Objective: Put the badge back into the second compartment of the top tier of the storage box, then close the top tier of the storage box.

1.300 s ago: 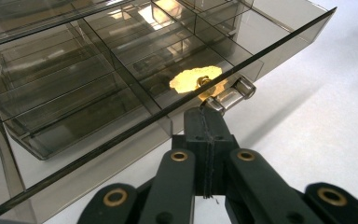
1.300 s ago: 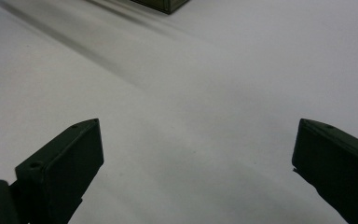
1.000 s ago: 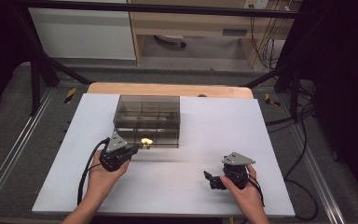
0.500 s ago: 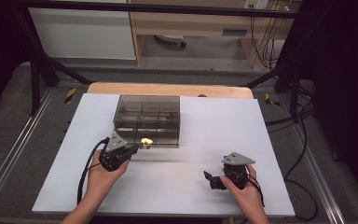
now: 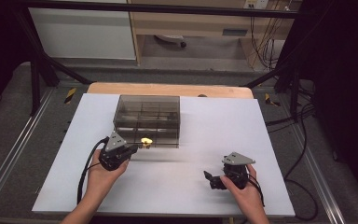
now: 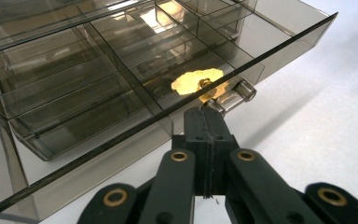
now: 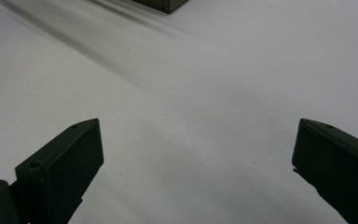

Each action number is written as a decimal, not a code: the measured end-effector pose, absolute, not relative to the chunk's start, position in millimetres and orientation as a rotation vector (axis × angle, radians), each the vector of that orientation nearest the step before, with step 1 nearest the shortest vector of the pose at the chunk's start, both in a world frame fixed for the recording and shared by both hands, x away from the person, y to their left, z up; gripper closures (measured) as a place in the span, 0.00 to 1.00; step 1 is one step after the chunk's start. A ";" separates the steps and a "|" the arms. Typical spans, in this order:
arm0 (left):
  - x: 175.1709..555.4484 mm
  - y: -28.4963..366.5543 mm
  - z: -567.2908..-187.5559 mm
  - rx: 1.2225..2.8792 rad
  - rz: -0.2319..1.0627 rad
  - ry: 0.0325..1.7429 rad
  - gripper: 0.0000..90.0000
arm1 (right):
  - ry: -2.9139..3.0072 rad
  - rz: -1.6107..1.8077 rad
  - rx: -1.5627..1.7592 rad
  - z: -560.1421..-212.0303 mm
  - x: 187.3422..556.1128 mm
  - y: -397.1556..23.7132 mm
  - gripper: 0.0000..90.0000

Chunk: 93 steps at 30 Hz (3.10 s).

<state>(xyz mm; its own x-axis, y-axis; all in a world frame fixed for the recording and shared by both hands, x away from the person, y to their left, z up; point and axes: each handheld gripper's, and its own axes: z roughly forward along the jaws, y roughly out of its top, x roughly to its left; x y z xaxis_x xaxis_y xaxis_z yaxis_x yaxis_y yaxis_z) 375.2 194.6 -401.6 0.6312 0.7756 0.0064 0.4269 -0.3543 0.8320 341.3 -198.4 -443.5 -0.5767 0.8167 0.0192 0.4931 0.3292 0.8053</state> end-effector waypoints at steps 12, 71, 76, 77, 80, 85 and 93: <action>376.0 194.1 -401.5 1.994 0.514 0.942 1.00 | 2.210 1.132 1.158 -443.5 341.2 -198.2 0.03; 386.6 188.4 -402.1 1.986 0.515 0.959 1.00 | 2.202 1.135 1.148 -442.0 340.2 -199.6 0.03; 388.1 188.5 -401.7 1.986 0.516 0.960 1.00 | 2.206 1.133 1.143 -442.3 340.4 -199.1 0.03; 388.4 188.7 -401.4 1.988 0.515 0.959 1.00 | 2.206 1.134 1.145 -442.4 340.5 -199.2 0.03; 388.5 188.4 -401.4 1.989 0.519 0.956 1.00 | 2.207 1.133 1.144 -442.5 340.6 -199.6 0.03; 390.4 188.2 -400.5 1.996 0.520 0.954 1.00 | 2.207 1.134 1.143 -442.4 340.8 -199.6 0.03; 391.8 188.3 -399.2 1.992 0.528 0.960 1.00 | 2.210 1.134 1.137 -442.2 340.4 -199.2 0.03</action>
<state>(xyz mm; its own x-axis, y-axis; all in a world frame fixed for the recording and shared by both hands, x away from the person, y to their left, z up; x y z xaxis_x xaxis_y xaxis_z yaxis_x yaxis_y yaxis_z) 391.8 188.3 -399.2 0.6176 0.7864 0.0125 0.4322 -0.3526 0.8300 340.4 -199.2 -442.2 -0.5852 0.8109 0.0093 0.4805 0.3374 0.8095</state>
